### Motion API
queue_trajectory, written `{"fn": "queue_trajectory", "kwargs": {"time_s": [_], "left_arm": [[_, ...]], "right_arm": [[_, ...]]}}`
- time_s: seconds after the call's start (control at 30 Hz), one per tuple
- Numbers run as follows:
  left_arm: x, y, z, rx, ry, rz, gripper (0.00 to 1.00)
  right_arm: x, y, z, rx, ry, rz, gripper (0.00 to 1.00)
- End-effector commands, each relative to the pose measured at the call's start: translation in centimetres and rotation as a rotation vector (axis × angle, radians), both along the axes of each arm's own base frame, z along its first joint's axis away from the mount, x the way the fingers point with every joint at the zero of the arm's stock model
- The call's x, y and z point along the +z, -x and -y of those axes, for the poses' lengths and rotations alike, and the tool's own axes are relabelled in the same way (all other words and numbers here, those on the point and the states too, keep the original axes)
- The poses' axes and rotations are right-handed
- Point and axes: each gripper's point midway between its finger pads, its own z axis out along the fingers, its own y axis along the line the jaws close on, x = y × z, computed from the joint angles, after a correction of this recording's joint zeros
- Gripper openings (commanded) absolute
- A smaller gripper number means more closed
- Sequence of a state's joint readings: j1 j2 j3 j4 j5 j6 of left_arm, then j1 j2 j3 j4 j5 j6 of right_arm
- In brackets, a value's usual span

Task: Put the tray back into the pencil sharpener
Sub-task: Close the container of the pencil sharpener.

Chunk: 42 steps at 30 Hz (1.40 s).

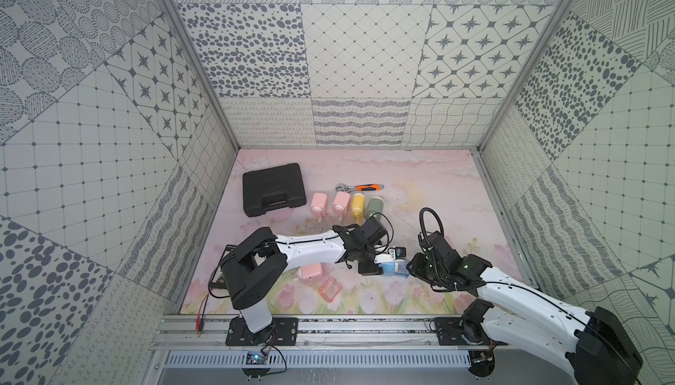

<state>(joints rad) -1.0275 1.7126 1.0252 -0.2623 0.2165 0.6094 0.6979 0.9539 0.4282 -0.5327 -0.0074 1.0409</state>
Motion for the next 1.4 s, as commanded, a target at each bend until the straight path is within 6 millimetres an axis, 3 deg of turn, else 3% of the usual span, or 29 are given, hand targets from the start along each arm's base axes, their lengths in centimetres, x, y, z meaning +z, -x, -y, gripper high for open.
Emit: {"fn": "queue_trajectory", "kwargs": {"time_s": [0.0,0.33,0.73,1.07,1.27,1.37], "left_arm": [[0.6,-1.4,0.7,-0.009,0.011,0.083,0.48],[0.0,-0.9,0.1,-0.082,-0.032,0.098,0.48],[-0.5,1.1,-0.6,-0.131,-0.076,-0.008,0.48],[0.0,0.9,-0.5,-0.089,-0.071,-0.057,0.48],[-0.5,2.0,-1.1,-0.112,-0.099,-0.122,0.48],[-0.7,1.6,-1.0,-0.098,-0.096,-0.104,0.48]], "right_arm": [[0.1,-1.1,-0.7,0.009,-0.010,0.037,0.40],[-0.1,-2.3,-3.1,0.048,-0.089,0.055,0.33],[-0.4,-2.2,-2.5,-0.017,-0.087,0.036,0.26],[-1.6,-1.6,-1.7,-0.043,-0.054,0.001,0.22],[-1.3,-1.9,-2.5,-0.026,-0.087,0.011,0.20],[-1.1,-2.0,-3.0,-0.004,-0.099,0.011,0.19]]}}
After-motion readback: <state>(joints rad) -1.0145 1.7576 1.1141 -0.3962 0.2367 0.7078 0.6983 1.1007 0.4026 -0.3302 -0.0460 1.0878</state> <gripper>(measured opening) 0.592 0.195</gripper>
